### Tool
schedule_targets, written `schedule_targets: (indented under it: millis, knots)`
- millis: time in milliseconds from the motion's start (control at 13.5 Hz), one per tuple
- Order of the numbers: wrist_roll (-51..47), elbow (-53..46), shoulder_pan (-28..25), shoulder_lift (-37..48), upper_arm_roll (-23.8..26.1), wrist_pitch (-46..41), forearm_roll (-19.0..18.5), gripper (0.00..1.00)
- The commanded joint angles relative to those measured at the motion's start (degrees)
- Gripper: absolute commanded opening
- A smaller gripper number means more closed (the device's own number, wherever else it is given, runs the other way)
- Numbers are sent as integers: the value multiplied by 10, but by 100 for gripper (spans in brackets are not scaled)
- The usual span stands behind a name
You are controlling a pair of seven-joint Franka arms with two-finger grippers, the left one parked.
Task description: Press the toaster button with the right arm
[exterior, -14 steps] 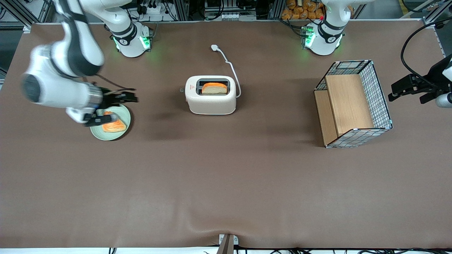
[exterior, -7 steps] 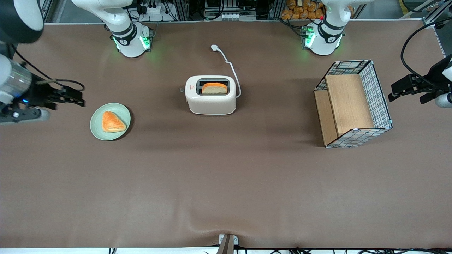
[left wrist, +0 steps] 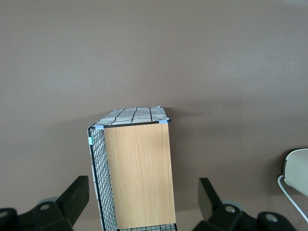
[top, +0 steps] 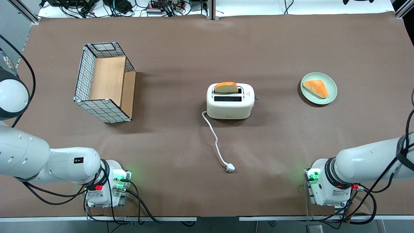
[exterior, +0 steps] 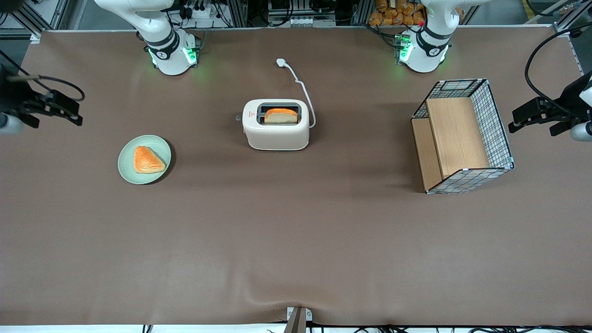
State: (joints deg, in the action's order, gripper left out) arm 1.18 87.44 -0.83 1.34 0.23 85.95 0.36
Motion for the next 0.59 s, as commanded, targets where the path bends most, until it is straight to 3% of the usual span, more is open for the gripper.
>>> schedule_targets:
  millis: [0, 517]
  knots:
    - [-5, 98, 8, 72, 3, 41, 12, 100]
    - [4, 38, 18, 29, 3, 43, 10, 100]
